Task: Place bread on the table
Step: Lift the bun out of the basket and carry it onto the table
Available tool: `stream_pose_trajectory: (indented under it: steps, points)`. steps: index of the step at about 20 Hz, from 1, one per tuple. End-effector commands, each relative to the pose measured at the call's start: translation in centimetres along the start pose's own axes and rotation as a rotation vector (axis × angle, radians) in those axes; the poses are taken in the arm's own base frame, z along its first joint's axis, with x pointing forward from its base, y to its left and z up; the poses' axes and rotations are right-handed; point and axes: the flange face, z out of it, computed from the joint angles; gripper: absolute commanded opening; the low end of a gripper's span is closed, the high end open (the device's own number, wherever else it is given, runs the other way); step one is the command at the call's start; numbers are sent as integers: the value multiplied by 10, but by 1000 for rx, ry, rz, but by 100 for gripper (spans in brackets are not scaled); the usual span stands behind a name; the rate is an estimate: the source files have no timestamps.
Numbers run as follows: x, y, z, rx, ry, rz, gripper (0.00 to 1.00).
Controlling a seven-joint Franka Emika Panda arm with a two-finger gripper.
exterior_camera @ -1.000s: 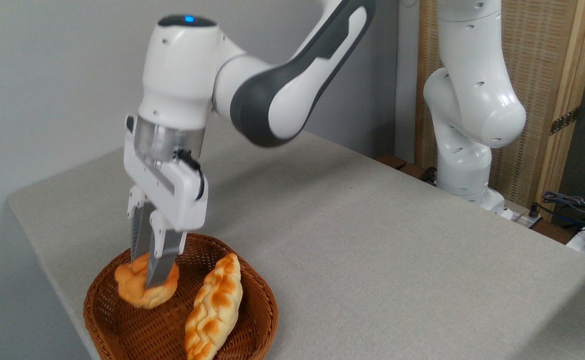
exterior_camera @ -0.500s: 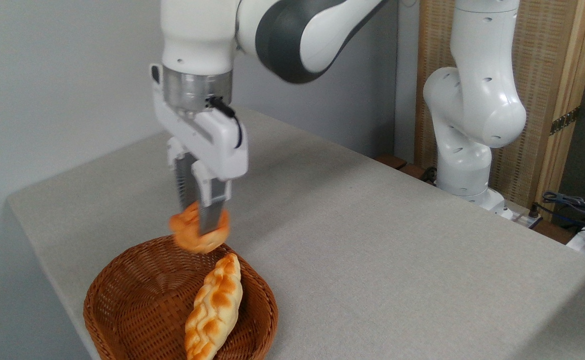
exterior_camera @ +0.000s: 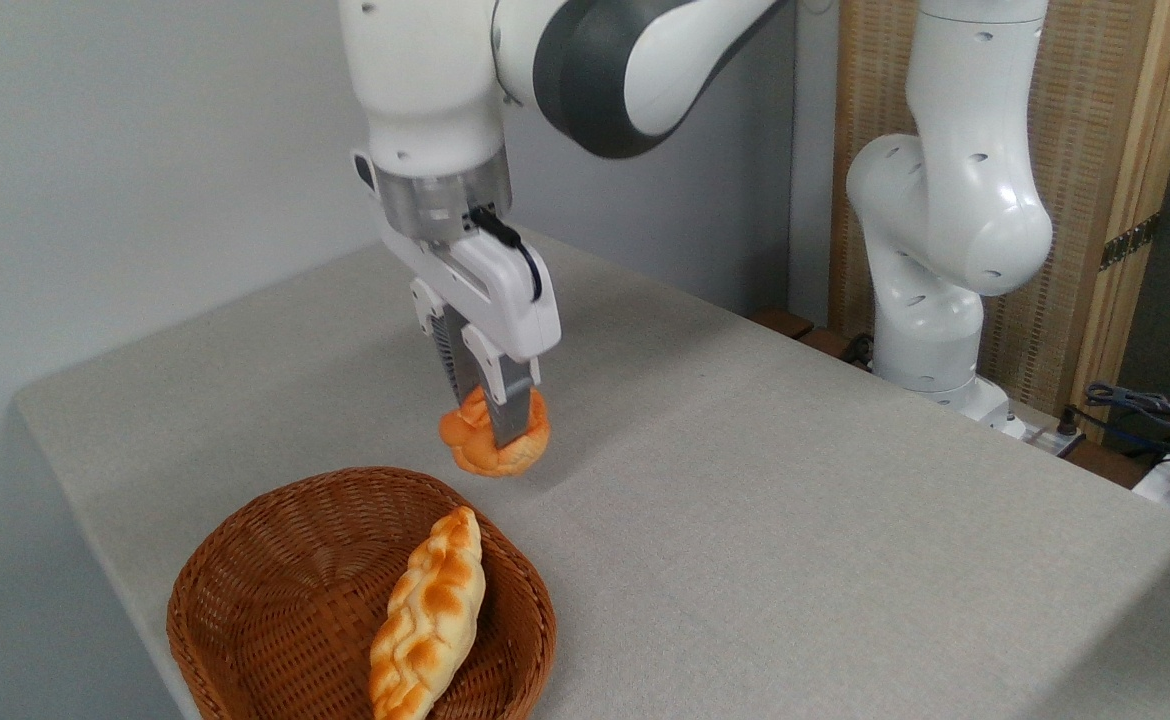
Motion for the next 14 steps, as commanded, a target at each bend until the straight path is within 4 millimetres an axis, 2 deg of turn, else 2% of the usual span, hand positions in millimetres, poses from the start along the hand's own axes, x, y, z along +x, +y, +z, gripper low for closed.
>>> stream_pose_trajectory:
  steps: [1,3,4,7,14]
  points:
    - [-1,3,16,-27,-33,10,58]
    - [4,4,24,-31,-49,22,67]
    - [5,5,26,-30,-52,24,68]
    - [10,4,38,-38,-71,29,100]
    - [14,2,47,-40,-81,39,100]
